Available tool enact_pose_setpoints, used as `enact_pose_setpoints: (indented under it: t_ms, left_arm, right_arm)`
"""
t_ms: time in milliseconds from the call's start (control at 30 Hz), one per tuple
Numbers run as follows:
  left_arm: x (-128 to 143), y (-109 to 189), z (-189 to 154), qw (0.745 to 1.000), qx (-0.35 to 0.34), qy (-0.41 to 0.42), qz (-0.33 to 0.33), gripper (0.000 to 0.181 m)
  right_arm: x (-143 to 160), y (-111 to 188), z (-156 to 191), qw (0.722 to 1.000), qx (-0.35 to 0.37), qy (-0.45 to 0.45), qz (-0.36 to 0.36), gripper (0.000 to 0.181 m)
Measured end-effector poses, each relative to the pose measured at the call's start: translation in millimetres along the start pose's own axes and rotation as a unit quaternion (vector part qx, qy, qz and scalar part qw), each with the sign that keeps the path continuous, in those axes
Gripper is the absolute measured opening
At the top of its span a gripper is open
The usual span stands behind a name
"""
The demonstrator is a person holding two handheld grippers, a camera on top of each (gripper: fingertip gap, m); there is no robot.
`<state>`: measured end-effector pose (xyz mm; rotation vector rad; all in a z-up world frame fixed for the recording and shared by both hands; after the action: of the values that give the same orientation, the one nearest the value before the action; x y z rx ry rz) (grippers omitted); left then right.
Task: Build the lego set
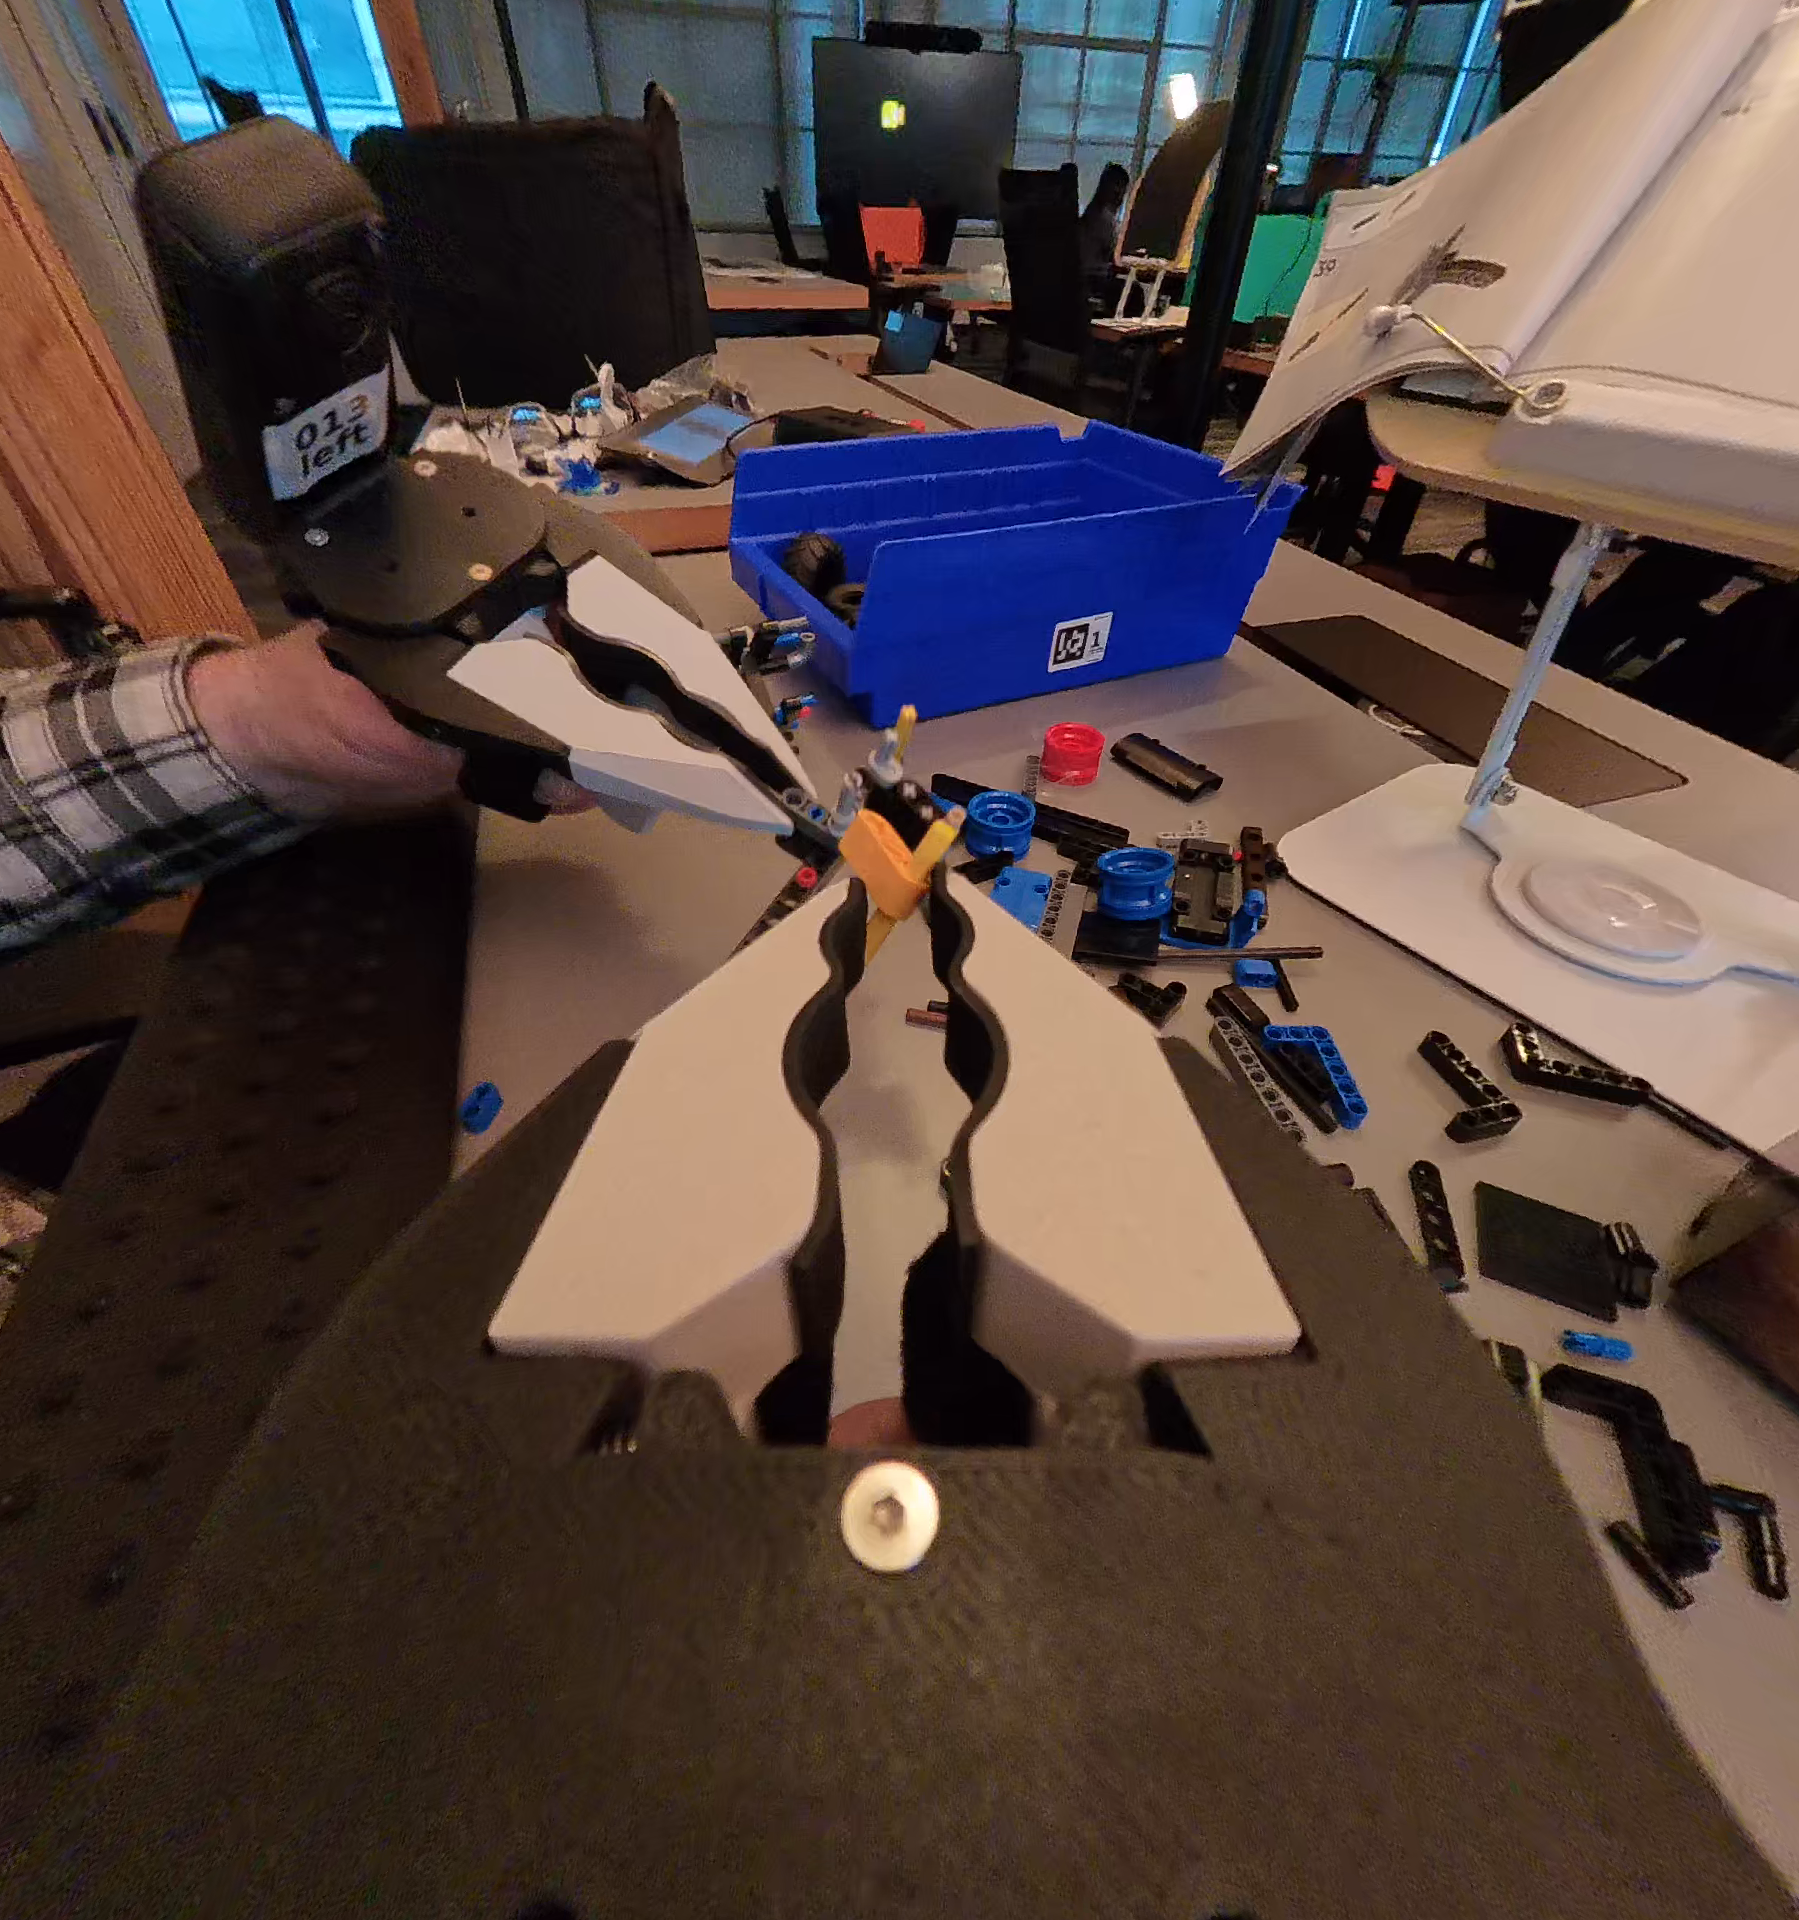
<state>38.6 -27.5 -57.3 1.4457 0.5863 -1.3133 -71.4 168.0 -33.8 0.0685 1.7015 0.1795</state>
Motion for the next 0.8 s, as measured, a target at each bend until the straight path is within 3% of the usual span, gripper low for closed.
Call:
enact_pose_setpoints:
  t_ms: [300, 500, 800]
  left_arm:
    - [-37, -13, -12, 0.991, -0.068, -0.056, -0.098, 0.006]
    - [-51, -21, -22, 0.984, -0.089, -0.070, -0.136, 0.006]
    - [-59, -25, -37, 0.978, -0.087, -0.080, -0.169, 0.006]
  right_arm:
    - [-5, 8, -9, 0.988, -0.054, -0.124, -0.073, 0.010]
    - [-6, 5, -2, 0.984, -0.095, -0.125, -0.081, 0.010]
    - [-7, 1, 4, 0.986, -0.100, -0.108, -0.083, 0.010]
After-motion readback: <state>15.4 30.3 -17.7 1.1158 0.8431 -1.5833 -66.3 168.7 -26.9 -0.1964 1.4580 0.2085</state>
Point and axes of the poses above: each gripper's, where its closed fingertips meet, y back along the fingers, x out of its underside, z = x × y across the jaws, the point moved 9 cm from there along y, back along the fingers, and after that the axes turned 7 degrees about y, right-handed, at the moved point
